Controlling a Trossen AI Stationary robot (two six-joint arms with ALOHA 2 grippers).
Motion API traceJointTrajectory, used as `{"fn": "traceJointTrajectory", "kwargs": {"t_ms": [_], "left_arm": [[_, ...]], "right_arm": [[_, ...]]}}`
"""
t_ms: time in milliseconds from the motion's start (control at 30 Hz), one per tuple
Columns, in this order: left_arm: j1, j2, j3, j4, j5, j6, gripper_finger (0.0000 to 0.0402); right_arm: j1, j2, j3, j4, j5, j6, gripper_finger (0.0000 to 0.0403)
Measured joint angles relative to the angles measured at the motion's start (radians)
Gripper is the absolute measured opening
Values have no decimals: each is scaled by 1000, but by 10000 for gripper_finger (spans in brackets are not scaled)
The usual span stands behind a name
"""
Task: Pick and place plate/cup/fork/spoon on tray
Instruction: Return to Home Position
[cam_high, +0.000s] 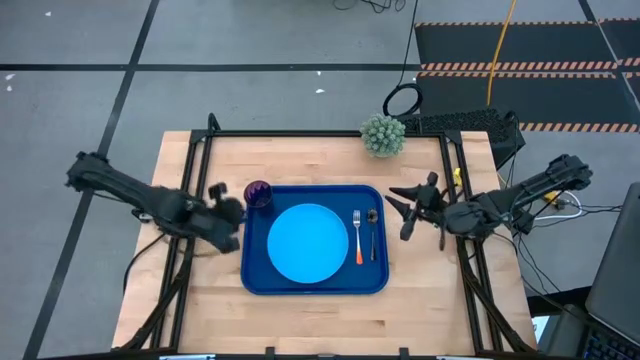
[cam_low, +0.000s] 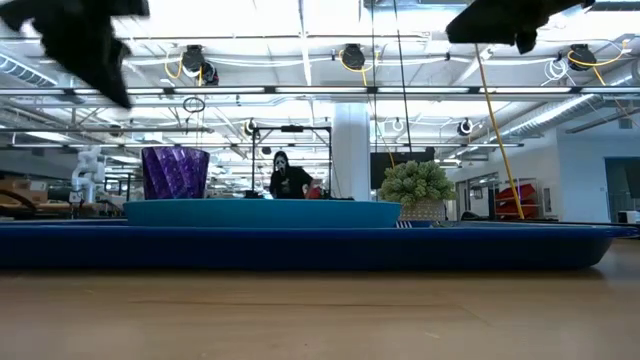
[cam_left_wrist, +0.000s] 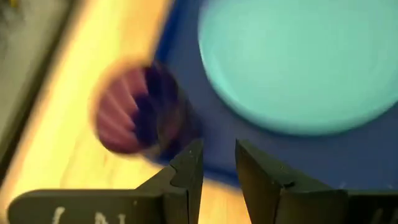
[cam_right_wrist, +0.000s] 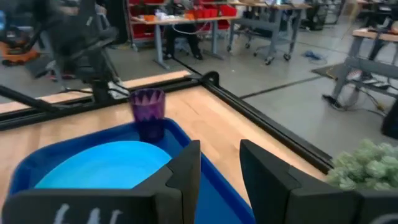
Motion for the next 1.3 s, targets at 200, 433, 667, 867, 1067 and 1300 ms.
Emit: {"fn": "traceJointTrajectory", "kwargs": {"t_ms": [200, 433, 667, 867, 1067, 1300], "left_arm": [[-84, -286, -2, 149, -170, 61, 97], [-189, -490, -133, 329, -335, 178, 97], [-177, -640, -377, 775, -282, 447, 97], [-21, -746, -483, 915, -53, 494, 97], [180, -761, -531, 901, 249, 420, 97], [246, -759, -562, 874, 316, 396, 97]], "right_arm": [[72, -43, -105, 304, 20, -193, 105], [142, -179, -318, 685, 14, -396, 105], [171, -364, -484, 733, -8, -418, 105], [171, -489, -531, 659, -96, -425, 105], [171, -563, -532, 513, -115, -379, 105], [171, -585, -532, 380, -113, -311, 105]]}}
